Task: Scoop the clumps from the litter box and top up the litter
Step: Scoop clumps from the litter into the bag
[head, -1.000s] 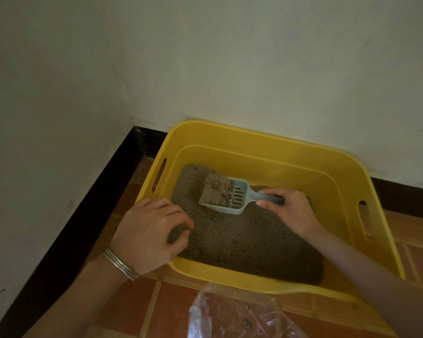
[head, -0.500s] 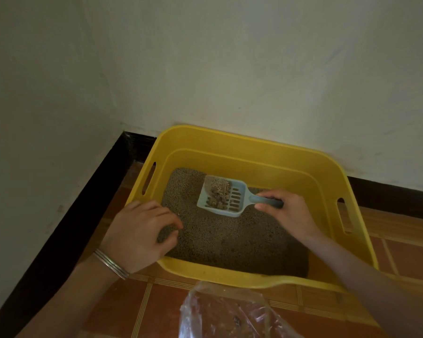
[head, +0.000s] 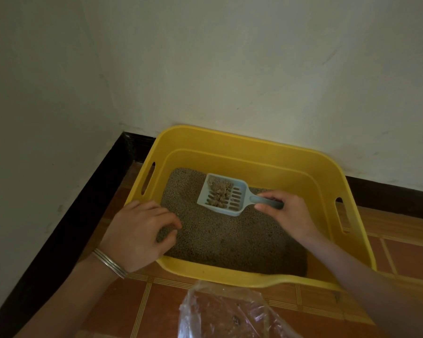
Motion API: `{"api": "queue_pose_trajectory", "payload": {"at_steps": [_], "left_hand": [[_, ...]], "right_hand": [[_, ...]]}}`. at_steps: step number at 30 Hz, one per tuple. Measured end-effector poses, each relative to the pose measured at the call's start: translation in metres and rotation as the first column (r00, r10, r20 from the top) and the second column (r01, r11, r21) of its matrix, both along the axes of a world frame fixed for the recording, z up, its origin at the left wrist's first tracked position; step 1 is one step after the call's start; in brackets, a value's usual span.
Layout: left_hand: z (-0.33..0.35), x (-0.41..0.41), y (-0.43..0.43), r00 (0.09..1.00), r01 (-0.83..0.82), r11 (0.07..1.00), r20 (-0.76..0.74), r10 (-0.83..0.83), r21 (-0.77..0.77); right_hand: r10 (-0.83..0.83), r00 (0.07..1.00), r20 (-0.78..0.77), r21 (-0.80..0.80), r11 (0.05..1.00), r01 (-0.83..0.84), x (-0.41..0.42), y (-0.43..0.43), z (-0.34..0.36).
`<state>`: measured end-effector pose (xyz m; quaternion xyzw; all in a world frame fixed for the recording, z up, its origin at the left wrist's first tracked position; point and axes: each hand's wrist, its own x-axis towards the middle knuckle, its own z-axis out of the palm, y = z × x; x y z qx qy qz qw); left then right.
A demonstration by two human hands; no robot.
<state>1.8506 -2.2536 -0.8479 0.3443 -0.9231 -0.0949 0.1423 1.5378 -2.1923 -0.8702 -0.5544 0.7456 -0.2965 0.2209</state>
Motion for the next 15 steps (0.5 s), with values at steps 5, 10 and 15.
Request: {"api": "queue_pose_trajectory", "payload": {"at_steps": [5,10,15], "left_hand": [[0.0003,-0.0004,0.0000,1.000,0.003,1.000,0.002,-0.003,0.000],[0.0000,0.0003,0.0001,1.000,0.002,1.000,0.002,-0.002,-0.005],[0.0003,0.0000,0.0007,1.000,0.003,1.000,-0.004,-0.003,-0.015]], "right_hand": [[-0.019,1.000,-0.012,-0.017,1.000,0.019,0.0001,0.0006,-0.0002],[-0.021,0.999,-0.038,-0.023,1.000,0.020,0.0003,0.0012,0.0008],[-0.028,0.999,-0.038,-0.021,0.999,0.027,-0.0001,0.0023,0.0007]]}}
